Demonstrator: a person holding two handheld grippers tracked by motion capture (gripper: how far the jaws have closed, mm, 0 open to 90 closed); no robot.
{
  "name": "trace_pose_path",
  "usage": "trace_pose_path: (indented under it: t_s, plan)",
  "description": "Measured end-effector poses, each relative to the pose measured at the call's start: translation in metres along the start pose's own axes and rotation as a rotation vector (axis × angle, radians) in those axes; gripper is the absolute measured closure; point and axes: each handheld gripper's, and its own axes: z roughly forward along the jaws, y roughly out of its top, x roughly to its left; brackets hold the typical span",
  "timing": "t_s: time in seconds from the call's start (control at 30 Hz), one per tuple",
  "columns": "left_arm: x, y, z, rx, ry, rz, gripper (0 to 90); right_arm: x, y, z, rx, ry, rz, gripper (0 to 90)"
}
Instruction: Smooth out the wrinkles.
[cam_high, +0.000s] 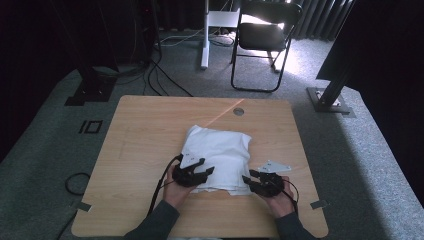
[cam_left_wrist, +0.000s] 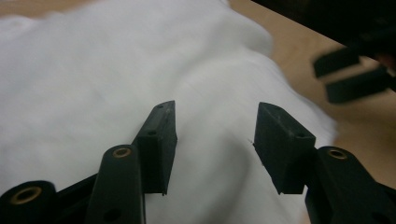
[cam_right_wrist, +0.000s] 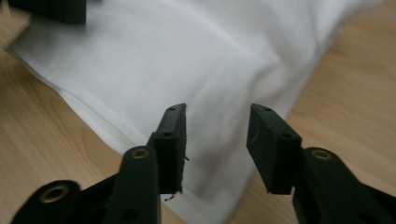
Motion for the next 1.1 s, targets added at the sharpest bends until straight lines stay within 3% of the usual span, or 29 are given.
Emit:
trace_pose_path:
  t_s: [0.13, 0.2, 0.27, 0.33, 0.43, 0.53, 0.6, 0.67, 0.7, 0.77, 0.87, 1.0, 1.1]
  plan:
    - [-0.009, -0.02, 0.001, 0.041, -0.028, 0.011, 49.2, 0.007, 0.001, 0.016, 0.015, 0.018, -0.025, 51.8]
    - [-0.011, -0.026, 0.002, 0.055, -0.039, 0.0, 49.2, 0.007, 0.0, 0.027, 0.036, 0.022, -0.015, 52.2]
    - [-0.012, -0.029, 0.006, 0.069, -0.04, 0.004, 49.2, 0.009, 0.0, 0.037, 0.065, 0.023, -0.029, 54.0]
    - [-0.012, -0.028, 0.009, 0.074, -0.039, 0.001, 49.2, 0.007, -0.002, 0.05, 0.121, -0.007, -0.043, 57.1]
    - [-0.01, -0.026, 0.014, 0.071, -0.026, 0.006, 49.4, 0.0, -0.001, 0.06, 0.122, -0.003, -0.007, 57.8]
    - [-0.004, -0.02, 0.022, 0.069, -0.008, 0.004, 50.1, -0.005, 0.009, 0.068, 0.133, -0.059, -0.015, 58.2]
    - [0.001, -0.015, 0.027, 0.072, 0.025, 0.008, 50.1, -0.007, 0.015, 0.075, 0.133, -0.084, -0.016, 58.4]
    - [0.004, -0.014, 0.028, 0.074, 0.036, 0.013, 50.1, -0.01, 0.019, 0.081, 0.13, -0.087, -0.009, 58.3]
    - [0.015, -0.008, 0.032, 0.078, 0.06, 0.005, 50.1, -0.011, 0.022, 0.084, 0.13, -0.088, 0.001, 58.1]
    - [0.025, -0.005, 0.035, 0.074, 0.077, -0.013, 50.1, -0.02, 0.032, 0.099, 0.115, -0.083, 0.043, 56.0]
    - [0.038, 0.001, 0.04, 0.069, 0.105, -0.026, 49.1, -0.026, 0.038, 0.11, 0.099, -0.076, 0.053, 53.3]
    - [0.044, 0.006, 0.043, 0.061, 0.12, -0.017, 48.6, -0.032, 0.045, 0.119, 0.09, -0.086, 0.069, 49.6]
    - [0.046, 0.01, 0.035, 0.034, 0.146, -0.014, 47.2, -0.035, 0.051, 0.119, 0.077, -0.098, 0.062, 44.0]
